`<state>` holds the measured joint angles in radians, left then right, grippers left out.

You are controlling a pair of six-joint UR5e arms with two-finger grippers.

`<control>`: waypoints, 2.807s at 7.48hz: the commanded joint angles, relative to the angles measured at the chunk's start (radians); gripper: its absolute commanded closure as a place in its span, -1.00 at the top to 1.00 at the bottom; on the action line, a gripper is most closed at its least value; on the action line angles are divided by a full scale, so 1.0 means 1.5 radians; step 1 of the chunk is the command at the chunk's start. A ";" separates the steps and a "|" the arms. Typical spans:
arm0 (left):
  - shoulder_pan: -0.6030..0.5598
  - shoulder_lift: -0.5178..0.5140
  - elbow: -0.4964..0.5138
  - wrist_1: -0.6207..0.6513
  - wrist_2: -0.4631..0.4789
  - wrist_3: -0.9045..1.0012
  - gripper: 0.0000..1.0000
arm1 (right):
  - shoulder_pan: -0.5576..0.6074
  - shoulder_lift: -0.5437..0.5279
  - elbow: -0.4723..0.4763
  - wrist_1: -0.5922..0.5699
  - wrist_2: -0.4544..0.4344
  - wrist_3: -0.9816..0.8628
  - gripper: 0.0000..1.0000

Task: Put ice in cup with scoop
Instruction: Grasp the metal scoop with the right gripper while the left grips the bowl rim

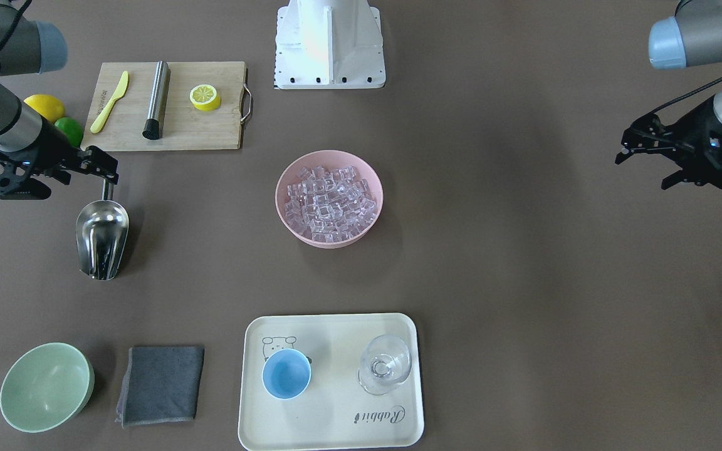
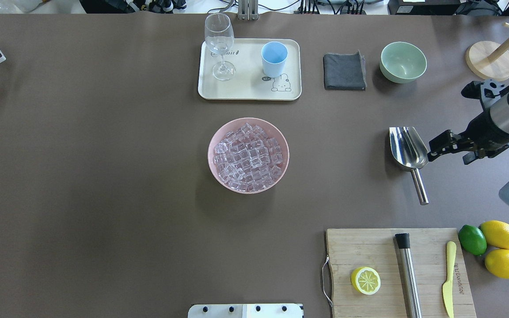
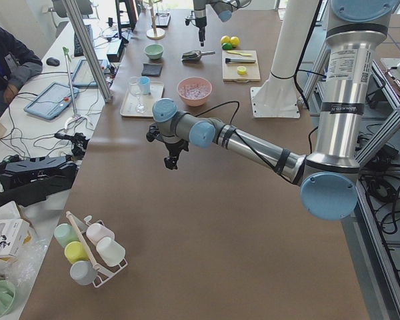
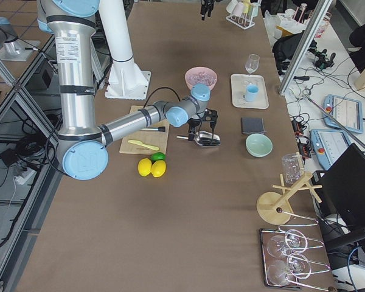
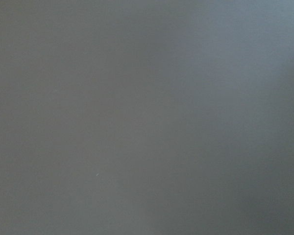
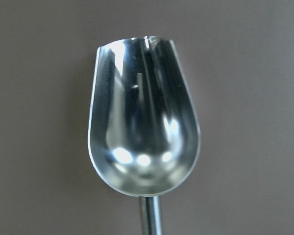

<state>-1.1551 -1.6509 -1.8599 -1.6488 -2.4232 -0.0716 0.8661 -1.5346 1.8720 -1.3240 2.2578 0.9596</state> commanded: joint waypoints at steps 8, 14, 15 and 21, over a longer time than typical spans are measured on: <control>0.319 -0.086 0.014 -0.374 0.162 0.000 0.95 | -0.081 -0.006 -0.028 0.014 -0.060 0.024 -0.43; 0.421 -0.181 0.235 -0.719 0.372 -0.005 0.93 | -0.045 -0.010 0.013 -0.025 -0.031 0.002 -1.00; 0.425 -0.205 0.265 -0.729 0.380 -0.006 0.95 | -0.015 -0.010 0.048 -0.070 -0.021 -0.046 -1.00; 0.424 -0.297 0.377 -0.764 0.367 -0.006 0.95 | 0.059 0.047 0.102 -0.176 -0.021 -0.452 -1.00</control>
<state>-0.5176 -2.0760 -1.3119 -2.7977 -1.8574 -0.0799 0.9405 -1.5198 2.0252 -1.5373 2.2349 0.4780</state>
